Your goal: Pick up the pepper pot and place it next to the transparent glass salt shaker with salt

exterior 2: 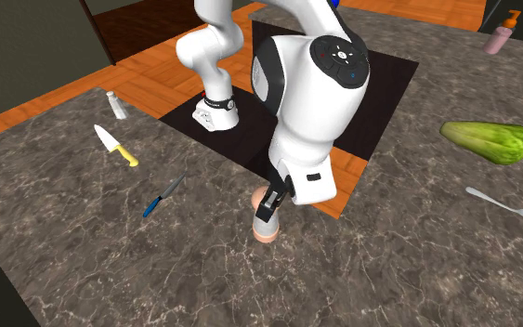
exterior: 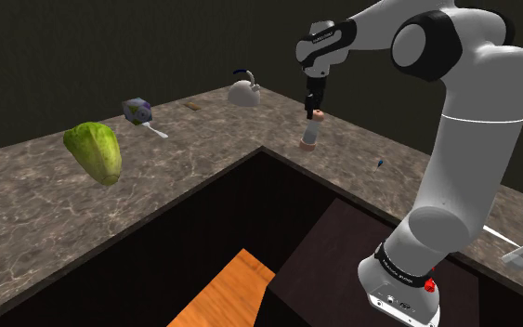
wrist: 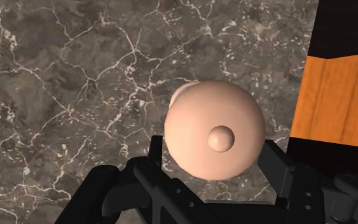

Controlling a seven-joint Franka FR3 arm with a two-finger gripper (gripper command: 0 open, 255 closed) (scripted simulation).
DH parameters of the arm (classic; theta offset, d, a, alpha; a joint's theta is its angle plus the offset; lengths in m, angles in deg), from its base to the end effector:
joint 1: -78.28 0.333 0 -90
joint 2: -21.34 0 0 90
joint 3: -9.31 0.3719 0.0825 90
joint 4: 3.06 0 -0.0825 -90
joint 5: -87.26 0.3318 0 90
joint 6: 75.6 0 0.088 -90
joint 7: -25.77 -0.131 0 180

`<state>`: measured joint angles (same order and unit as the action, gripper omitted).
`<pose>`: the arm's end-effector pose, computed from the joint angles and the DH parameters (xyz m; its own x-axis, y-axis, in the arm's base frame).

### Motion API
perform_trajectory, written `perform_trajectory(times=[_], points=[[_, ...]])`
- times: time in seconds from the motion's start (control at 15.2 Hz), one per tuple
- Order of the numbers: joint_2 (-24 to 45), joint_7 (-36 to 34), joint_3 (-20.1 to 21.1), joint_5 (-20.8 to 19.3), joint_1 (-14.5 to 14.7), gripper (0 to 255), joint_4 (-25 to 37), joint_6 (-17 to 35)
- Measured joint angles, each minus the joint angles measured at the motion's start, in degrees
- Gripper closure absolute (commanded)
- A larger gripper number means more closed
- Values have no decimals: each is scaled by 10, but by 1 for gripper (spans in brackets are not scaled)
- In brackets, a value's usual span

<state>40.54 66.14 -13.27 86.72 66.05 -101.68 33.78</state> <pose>0.5047 -0.3200 0.4463 0.9776 0.1086 -0.1805 0.1146 -0.9931 0.0233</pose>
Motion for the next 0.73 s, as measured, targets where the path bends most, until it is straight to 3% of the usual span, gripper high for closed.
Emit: perform_trajectory(times=[0.73], points=[[-7, 1, -1, -2, 1, 255, 22, -29]])
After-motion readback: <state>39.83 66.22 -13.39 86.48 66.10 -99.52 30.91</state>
